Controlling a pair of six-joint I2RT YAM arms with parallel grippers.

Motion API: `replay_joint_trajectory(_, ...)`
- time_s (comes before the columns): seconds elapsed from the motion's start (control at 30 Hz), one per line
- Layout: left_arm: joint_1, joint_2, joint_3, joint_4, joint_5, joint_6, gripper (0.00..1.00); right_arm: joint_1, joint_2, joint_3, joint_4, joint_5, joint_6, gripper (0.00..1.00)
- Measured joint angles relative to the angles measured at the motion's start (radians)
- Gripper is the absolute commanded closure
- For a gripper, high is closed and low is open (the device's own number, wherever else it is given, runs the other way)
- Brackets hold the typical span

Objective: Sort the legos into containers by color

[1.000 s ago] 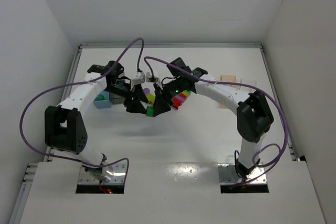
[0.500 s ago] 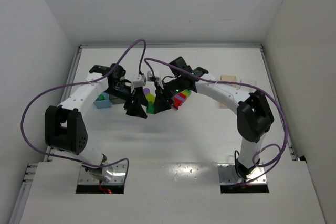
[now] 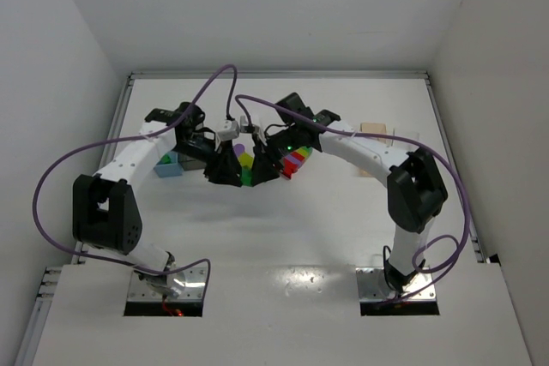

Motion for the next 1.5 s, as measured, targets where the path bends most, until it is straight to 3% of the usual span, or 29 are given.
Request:
replay_joint_trajectory(0.23, 0.001, -0.001, -0.018, 0.081, -0.002, -0.075, 0.69, 0.0, -0.001, 0.0, 0.005, 0.004, 0.029, 1.0)
replay_joint_trajectory(0.53, 0.059, -0.064, -0.097, 0.179, 0.019, -0.168, 0.76, -0.002, -0.011, -0.024, 0.054, 0.028, 0.052, 1.0)
replay_joint_trajectory(0.93, 0.38, -0.209, -0.166, 0.203, -0.005, -0.236, 0.76, -0.084, -0.099, -0.117, 0.059, 0.093, 0.047, 1.0)
replay_joint_trajectory(1.1, 0.55, -0.293, -0.274, 0.425, -0.197, -0.481, 0.76, -0.085, -0.103, -0.117, 0.061, 0.117, 0.047, 1.0)
replay_joint_trajectory(1.3, 0.557, -0.301, -0.31, 0.621, -0.481, -0.687, 0.68, -0.082, -0.099, -0.084, 0.071, 0.147, 0.053, 1.0)
replay_joint_trajectory(1.5, 0.557, -0.231, -0.31, 0.728, -0.629, -0.791, 0.68, -0.08, -0.094, -0.047, 0.097, 0.165, 0.07, 1.0)
